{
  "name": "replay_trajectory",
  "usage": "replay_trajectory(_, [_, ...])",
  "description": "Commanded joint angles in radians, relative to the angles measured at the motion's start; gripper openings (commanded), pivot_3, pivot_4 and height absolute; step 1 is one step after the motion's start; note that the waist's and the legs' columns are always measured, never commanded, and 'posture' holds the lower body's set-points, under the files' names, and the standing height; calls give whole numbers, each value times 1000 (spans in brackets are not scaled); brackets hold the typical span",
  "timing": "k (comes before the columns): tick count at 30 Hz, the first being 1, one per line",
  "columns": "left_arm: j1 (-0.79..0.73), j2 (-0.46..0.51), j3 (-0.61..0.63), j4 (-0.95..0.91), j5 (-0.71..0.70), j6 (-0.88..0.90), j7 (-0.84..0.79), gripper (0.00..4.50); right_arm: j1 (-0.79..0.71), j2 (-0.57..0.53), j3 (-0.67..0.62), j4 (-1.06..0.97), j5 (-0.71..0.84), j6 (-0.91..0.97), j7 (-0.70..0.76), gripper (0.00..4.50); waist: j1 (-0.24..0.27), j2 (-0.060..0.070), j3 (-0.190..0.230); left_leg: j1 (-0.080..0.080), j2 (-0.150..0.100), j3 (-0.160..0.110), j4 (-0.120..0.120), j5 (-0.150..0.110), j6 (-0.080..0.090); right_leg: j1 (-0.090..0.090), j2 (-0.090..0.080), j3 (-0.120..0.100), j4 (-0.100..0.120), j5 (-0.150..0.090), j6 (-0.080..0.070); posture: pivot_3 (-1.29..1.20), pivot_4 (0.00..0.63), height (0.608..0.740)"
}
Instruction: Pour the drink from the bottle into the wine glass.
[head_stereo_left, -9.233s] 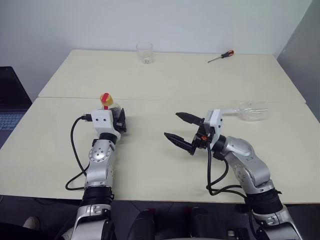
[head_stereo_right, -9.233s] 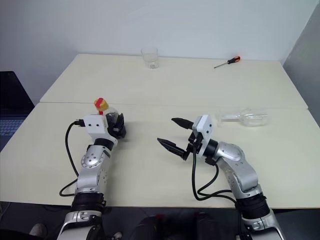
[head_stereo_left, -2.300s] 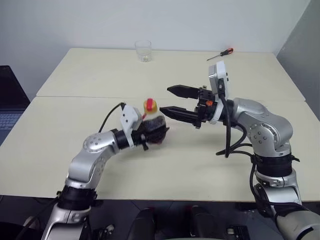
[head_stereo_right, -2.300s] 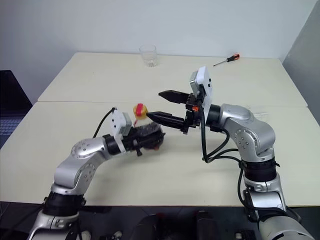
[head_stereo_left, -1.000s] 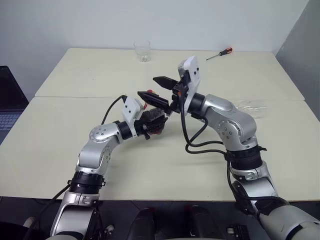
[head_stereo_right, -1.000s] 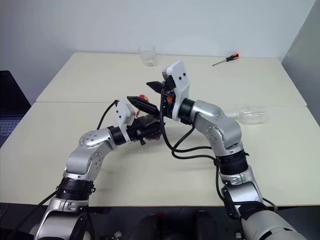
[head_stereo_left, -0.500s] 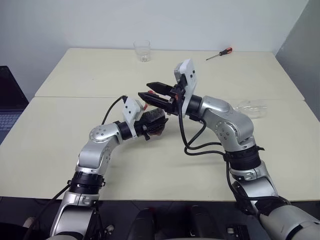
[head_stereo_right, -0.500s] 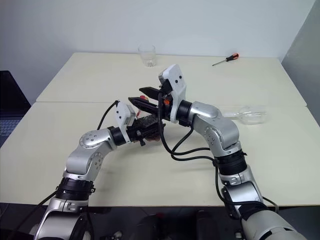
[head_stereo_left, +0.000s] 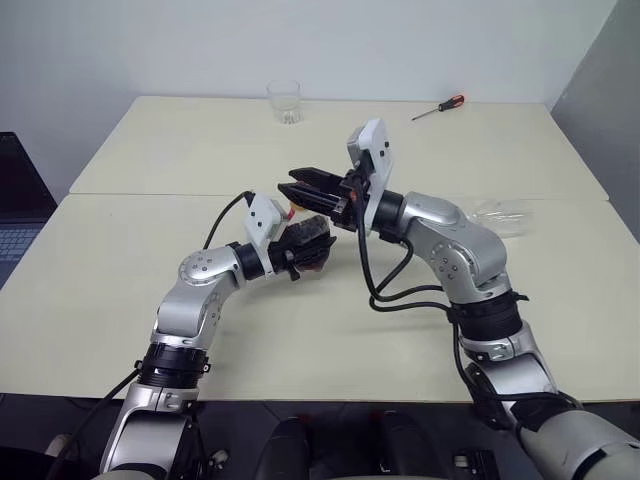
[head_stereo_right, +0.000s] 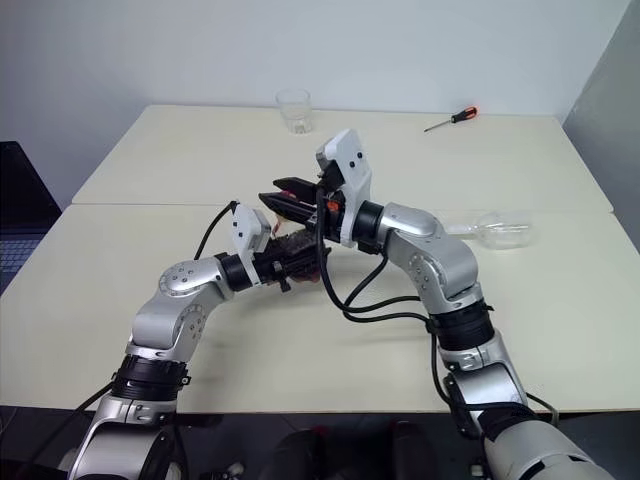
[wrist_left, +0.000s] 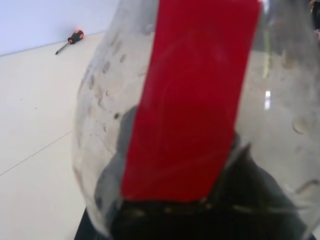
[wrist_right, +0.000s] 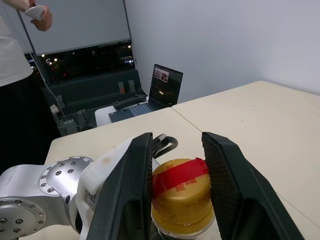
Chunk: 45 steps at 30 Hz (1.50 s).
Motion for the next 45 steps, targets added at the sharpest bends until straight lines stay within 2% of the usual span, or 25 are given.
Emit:
replay_trajectory(1, [-17,10,14,-59,-16,-11,-13,1755,-11,-21,2,-23,1,-20,42,1205,0,0,0,0,0,0,0,0,0,0,0,0,0,0,0,0,150,740])
replay_trajectory(5, [7,26,9,-100,-28,5,-36,1755,-17,-59,11,8,3,-63,140,1205,0,0,0,0,0,0,0,0,0,0,0,0,0,0,0,0,150,740])
replay_trajectory(13, [133,57,-4,-318,-86,91,-63,1755,-21,-160,42,89,12,-197,449,1205,-1,0,0,0,0,0,0,0,0,0,0,0,0,0,0,0,150,740])
replay_trajectory(18, [199,67,-4,-420,-128,135,-63,1755,-28,-174,68,102,35,-251,627,1205,0,0,0,0,0,0,0,0,0,0,0,0,0,0,0,0,150,740])
replay_trajectory(22, [242,77,0,-469,-146,139,-70,1755,-20,-170,82,100,43,-297,712,1205,0,0,0,0,1,0,0,0,0,0,0,0,0,0,0,0,150,740])
replay_trajectory(26, [283,104,10,-503,-161,146,-89,1755,-8,-178,115,108,12,-416,819,1205,0,0,0,0,1,0,0,0,0,0,0,0,-1,0,0,0,150,740])
replay_trajectory(32, [305,122,5,-521,-175,147,-93,1755,-27,-181,134,159,-2,-489,877,1205,1,0,0,1,1,-1,0,0,0,1,0,0,0,0,0,0,150,740])
replay_trajectory(39, [294,120,1,-510,-174,143,-87,1755,-53,-177,129,182,6,-468,850,1205,1,0,0,1,1,-1,0,0,0,1,0,0,-1,0,0,0,150,740])
replay_trajectory(45, [289,119,6,-485,-157,126,-82,1755,-42,-228,76,104,55,-336,793,1205,2,0,0,1,1,-1,0,0,0,1,0,0,-1,0,0,0,150,740])
